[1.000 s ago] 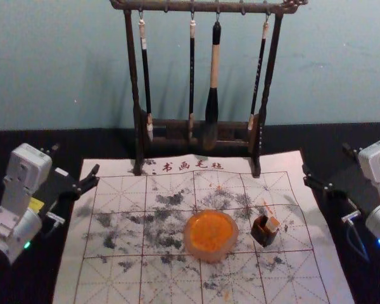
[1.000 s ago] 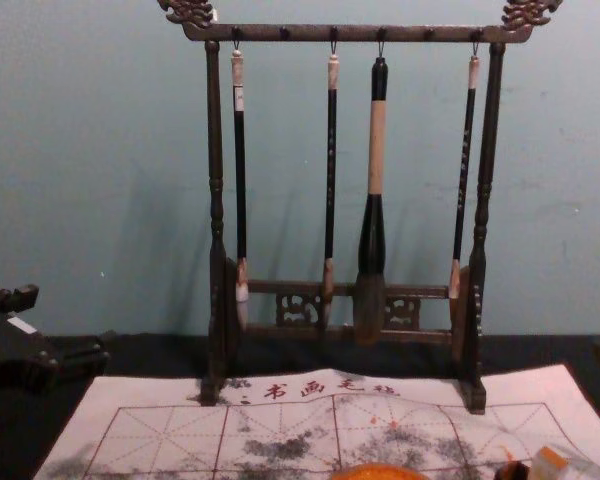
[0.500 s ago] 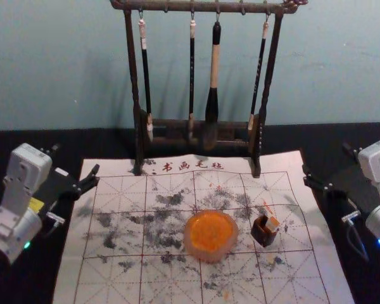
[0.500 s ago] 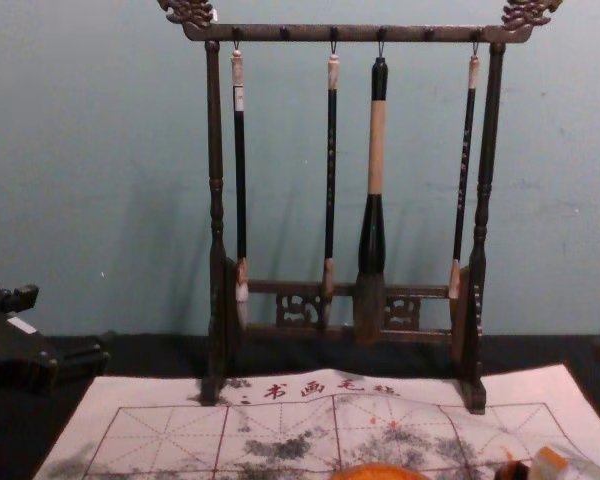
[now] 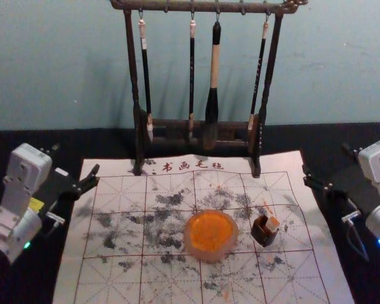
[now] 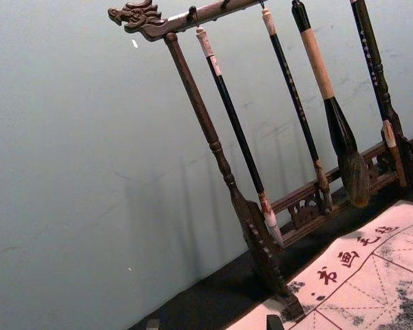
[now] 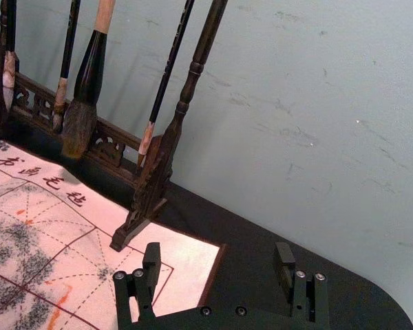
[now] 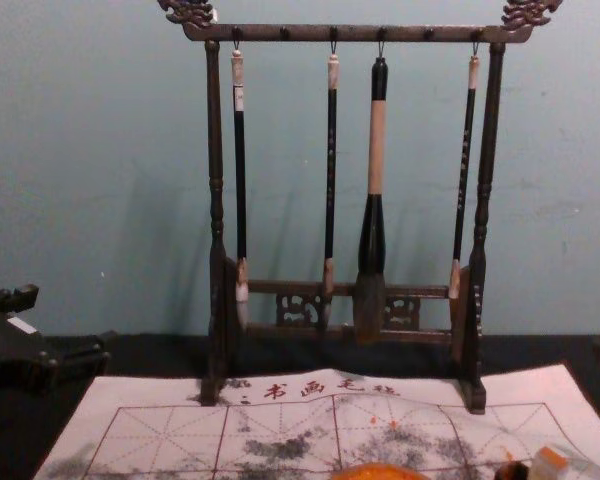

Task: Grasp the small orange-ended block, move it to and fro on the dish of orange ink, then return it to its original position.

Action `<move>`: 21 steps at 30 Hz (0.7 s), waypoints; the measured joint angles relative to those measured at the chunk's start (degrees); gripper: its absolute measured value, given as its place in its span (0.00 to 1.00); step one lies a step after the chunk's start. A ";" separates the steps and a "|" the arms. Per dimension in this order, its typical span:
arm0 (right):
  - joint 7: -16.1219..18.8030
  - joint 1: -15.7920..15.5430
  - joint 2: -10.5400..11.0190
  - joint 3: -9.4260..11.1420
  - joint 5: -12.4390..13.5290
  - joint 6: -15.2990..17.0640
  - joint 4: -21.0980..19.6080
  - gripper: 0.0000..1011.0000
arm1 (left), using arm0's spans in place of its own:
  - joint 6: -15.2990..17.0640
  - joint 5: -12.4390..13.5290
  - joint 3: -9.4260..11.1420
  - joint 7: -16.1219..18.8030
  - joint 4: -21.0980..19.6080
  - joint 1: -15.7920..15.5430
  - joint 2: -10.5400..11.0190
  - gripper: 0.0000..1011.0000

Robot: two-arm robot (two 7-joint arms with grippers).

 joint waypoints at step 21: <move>5.89 -1.68 0.62 2.11 2.91 -0.81 -2.29 0.99 | 0.00 0.00 0.00 0.00 0.00 0.00 0.00 0.99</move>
